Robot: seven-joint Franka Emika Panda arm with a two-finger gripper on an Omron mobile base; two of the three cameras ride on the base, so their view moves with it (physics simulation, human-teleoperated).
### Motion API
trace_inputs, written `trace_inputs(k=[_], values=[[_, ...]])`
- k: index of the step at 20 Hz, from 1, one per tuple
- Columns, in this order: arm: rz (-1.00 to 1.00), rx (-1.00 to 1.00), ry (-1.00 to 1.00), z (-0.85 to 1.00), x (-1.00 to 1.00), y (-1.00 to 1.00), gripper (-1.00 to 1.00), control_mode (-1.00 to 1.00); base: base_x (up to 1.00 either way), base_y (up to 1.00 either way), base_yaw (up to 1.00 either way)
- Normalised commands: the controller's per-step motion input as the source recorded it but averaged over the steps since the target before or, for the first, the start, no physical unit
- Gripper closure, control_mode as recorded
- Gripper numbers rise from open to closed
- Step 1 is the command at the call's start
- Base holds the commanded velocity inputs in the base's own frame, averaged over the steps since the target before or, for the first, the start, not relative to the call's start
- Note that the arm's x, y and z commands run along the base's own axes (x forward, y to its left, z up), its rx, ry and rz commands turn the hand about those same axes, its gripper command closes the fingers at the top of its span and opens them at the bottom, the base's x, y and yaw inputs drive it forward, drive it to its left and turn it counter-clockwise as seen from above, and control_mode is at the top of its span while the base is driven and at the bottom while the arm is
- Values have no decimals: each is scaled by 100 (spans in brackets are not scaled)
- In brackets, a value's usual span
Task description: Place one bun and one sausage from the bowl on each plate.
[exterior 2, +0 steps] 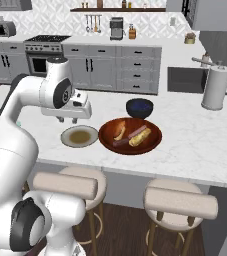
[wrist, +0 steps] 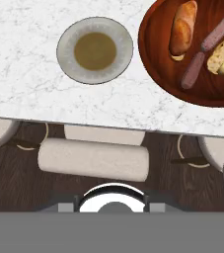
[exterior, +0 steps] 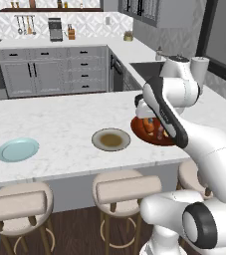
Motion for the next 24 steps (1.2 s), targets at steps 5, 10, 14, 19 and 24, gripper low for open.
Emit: trace_inputs(k=[5, 10, 14, 19, 24], values=[[0, 1, 0, 0, -2, -18, -100, -100, 0, 0, 0], [-10, 7, 1, -2, 23, -64, -100, -100, 0, 0, 0], [-17, 7, 0, -2, 41, -70, -100, -100, 0, 0, 0], [-20, 4, 1, -1, 49, -66, -100, -100, 0, 0, 0], [-19, 6, 0, -37, 47, -73, -100, -100, 0, 0, 0]])
